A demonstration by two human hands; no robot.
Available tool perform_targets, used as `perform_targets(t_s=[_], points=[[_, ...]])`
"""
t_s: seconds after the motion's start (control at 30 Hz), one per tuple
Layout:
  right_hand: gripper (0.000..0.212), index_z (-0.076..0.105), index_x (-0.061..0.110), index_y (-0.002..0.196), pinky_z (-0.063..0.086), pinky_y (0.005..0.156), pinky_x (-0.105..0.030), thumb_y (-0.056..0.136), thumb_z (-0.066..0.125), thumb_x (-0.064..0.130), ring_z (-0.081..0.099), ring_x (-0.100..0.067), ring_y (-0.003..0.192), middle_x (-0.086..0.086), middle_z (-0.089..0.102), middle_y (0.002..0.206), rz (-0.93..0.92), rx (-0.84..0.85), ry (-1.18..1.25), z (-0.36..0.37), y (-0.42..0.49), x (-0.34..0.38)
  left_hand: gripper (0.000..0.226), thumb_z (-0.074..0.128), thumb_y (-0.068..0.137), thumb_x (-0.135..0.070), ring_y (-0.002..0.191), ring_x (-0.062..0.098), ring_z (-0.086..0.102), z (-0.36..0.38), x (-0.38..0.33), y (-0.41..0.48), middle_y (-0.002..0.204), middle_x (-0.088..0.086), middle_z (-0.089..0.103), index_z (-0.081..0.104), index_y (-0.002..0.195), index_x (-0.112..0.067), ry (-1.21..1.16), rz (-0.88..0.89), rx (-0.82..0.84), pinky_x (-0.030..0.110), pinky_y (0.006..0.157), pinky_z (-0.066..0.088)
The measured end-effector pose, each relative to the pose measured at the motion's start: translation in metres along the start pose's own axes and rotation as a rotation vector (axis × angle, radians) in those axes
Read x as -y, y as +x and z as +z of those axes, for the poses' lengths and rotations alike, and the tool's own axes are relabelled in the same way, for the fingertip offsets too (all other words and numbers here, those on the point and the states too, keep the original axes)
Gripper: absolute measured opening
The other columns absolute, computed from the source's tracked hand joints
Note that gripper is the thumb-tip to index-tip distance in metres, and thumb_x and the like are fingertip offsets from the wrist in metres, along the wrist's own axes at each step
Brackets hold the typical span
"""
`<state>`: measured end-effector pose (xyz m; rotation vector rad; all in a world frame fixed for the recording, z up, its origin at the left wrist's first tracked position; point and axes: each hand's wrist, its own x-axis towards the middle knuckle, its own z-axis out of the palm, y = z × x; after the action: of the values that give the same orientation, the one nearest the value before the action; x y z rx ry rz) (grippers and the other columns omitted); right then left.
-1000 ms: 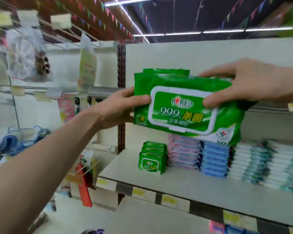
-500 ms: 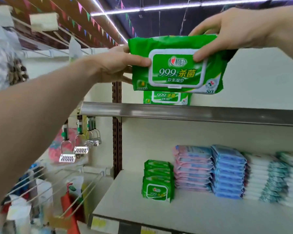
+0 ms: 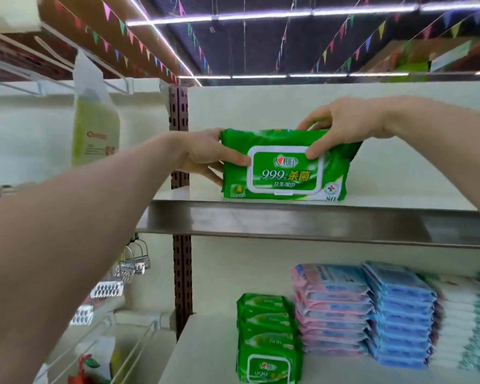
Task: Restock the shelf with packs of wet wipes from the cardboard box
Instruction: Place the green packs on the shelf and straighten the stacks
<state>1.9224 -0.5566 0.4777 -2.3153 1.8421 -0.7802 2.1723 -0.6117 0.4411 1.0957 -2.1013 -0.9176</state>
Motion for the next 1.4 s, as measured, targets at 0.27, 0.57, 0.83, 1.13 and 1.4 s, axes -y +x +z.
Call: perform_targets(t_s=[0.27,0.57,0.83,1.13,1.4], points=[[0.060,0.052,0.030,0.123,0.052,0.081,-0.033,0.072,0.082,0.021,0.063,-0.017,0.098,0.004,0.064,0.111,0.040,0.183,-0.120,-0.005,0.021,-0.029,0.042,0.067,0.073,-0.014,0.100,0.025,0.069,-0.009,-0.004,0.025,0.110,0.005,0.072,0.058,0.115,-0.019,-0.028,-0.112,0.108,0.039,0.083,0.058],[0.071,0.041,0.023,0.136,0.050,0.058,-0.025,0.076,0.080,0.021,0.060,-0.016,0.093,0.003,0.057,0.112,0.050,0.202,-0.194,-0.002,0.040,-0.045,0.056,0.073,0.069,-0.012,0.111,0.029,0.064,-0.015,-0.016,0.051,0.123,0.009,0.065,0.055,0.121,-0.023,0.072,-0.258,0.147,0.048,0.091,0.054],[0.073,0.038,0.024,0.135,0.053,0.060,-0.028,0.075,0.080,0.024,0.061,-0.018,0.097,0.003,0.055,0.114,0.081,0.203,-0.187,0.001,0.048,-0.047,0.058,0.075,0.069,-0.012,0.110,0.030,0.064,-0.021,-0.017,0.062,0.120,0.008,0.067,0.054,0.123,-0.021,0.116,-0.296,0.153,0.053,0.095,0.050],[0.057,0.047,0.022,0.131,0.057,0.082,-0.030,0.081,0.068,0.004,0.070,-0.015,0.092,-0.003,0.069,0.108,0.074,0.178,0.285,-0.018,0.029,-0.078,0.047,0.069,0.077,-0.011,0.102,0.030,0.068,-0.038,-0.005,0.049,0.107,0.012,0.072,0.053,0.122,-0.010,0.047,-0.228,0.047,0.046,0.087,0.056],[0.019,0.068,0.006,0.107,0.056,0.069,-0.026,0.090,0.060,0.005,0.068,-0.014,0.079,-0.010,0.074,0.093,0.151,0.107,0.329,-0.009,0.034,-0.086,0.024,0.053,0.094,-0.002,0.098,0.024,0.070,-0.036,-0.001,0.048,0.104,0.010,0.073,0.064,0.115,-0.008,0.135,-0.209,0.001,0.045,0.090,0.054]])
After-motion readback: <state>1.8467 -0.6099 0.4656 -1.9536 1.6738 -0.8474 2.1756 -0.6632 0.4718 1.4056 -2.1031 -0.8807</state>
